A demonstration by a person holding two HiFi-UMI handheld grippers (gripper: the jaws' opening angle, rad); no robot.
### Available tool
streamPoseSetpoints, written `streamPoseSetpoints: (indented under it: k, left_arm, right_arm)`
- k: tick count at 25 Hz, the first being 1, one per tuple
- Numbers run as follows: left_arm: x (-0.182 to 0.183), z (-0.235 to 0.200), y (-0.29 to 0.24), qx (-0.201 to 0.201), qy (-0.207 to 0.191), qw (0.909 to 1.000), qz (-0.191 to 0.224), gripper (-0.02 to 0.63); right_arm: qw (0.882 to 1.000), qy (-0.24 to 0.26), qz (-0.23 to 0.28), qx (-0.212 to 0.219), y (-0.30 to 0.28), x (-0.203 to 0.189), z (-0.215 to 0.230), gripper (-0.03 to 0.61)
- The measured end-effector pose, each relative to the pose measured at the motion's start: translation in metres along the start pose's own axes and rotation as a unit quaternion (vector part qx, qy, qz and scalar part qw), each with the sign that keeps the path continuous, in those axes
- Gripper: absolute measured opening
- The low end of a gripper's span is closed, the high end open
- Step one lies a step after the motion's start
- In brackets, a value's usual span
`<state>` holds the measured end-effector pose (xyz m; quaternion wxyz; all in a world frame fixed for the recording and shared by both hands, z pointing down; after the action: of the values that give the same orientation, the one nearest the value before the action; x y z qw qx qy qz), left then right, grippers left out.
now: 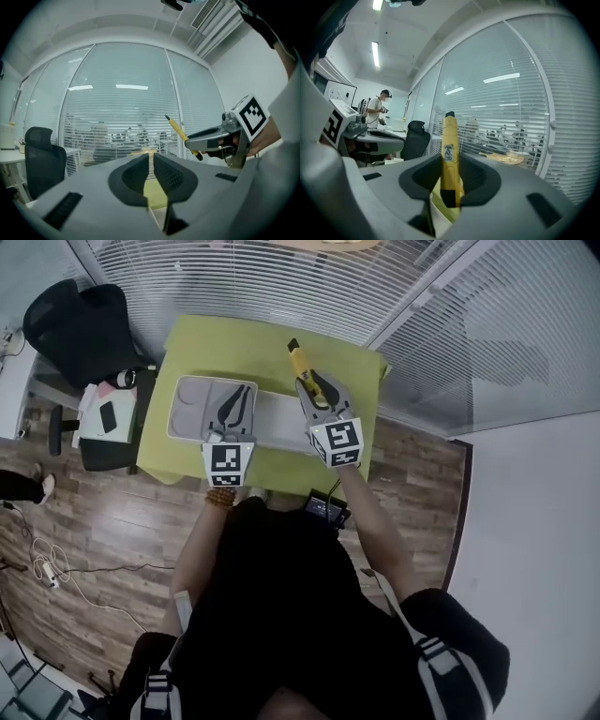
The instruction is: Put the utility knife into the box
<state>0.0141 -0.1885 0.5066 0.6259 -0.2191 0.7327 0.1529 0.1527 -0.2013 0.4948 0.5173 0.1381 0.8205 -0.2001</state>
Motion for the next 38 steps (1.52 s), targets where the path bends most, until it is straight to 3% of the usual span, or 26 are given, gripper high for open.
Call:
streamPoseSetpoints:
  k: [16, 38]
  left_arm:
    - [-0.012, -0.003, -0.004, 0.003, -0.009, 0.9997, -0.022, 0.038]
    - [-0.032, -0.021, 0.009, 0.026, 0.003, 0.9984, -0.051, 0.038]
  right_arm:
    - [0.998, -0.019, -0.063, 0.019, -0.015, -0.062, -0.014, 0.109]
    - [0.984, -0.019, -0.149, 0.097, -0.034, -0.138, -0.067, 0.109]
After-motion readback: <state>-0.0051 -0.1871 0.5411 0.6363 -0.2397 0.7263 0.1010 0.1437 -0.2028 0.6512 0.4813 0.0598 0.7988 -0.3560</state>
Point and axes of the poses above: the fingertips, and each gripper's own axes: y backward along the fingers, z to its right, x out of its top, the point moved 2 cm from there along y, backward along the fingers, and after that the axes turned 13 degrees about y, right-handed, at the moved point
